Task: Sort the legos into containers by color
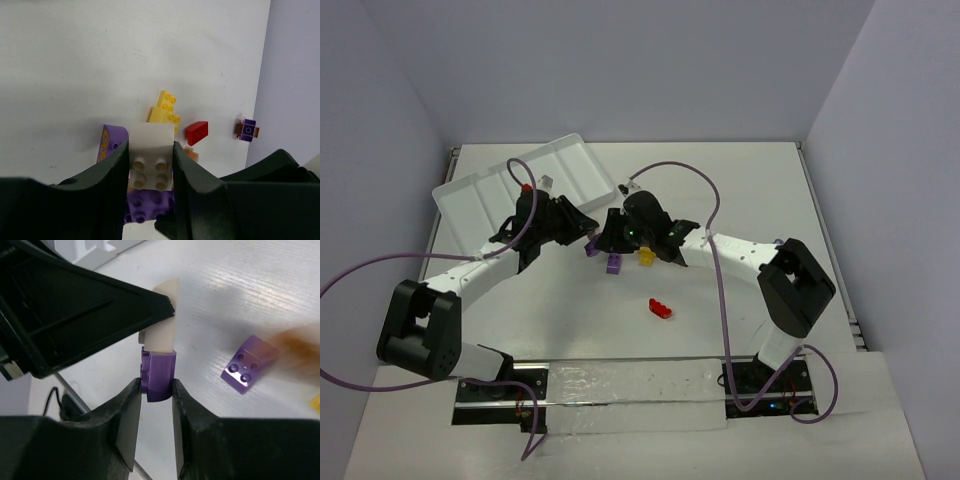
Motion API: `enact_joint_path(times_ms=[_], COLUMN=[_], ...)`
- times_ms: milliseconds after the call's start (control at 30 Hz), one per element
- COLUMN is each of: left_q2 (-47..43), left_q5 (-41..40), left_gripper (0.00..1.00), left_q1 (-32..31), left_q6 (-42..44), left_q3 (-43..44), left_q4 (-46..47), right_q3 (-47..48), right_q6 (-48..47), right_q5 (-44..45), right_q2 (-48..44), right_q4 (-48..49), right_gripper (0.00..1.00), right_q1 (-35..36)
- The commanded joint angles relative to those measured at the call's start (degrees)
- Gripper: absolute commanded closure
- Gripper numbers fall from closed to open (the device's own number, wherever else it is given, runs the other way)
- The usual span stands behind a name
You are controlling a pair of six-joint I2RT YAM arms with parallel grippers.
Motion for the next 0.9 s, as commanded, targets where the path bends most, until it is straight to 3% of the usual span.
enact_joint_path(times_ms=[0,133,433,867], left_q2=[-0.42,-0.09,0.69,1.06], left_q5=[-0.06,-1.12,-3.3,-6.7], left_gripper=[1.0,1.0,1.0,1.0], left_q1=[-0.47,-0.55,-0.55,-0.55], left_q6=[-0.06,0.74,1.09,2.87], left_q3=[-0.11,0.03,-0.5,1.44], left_q4=[1.21,-0.01,-0.71,-4.68], right_q3=[3.01,3.02,2.79,-4.41], right_q6=[0.72,0.8,0.28,-5.75], right_q5=[2.43,2.88,3.55,19.05], right_q2=[-0.11,-0.35,-0.68,-14.11], right_q4=[3.23,2.45,1.21,-11.13], right_gripper=[0.78,0.99,1.0,1.0], right_q1=[0.78,0.73,0.74,-2.78])
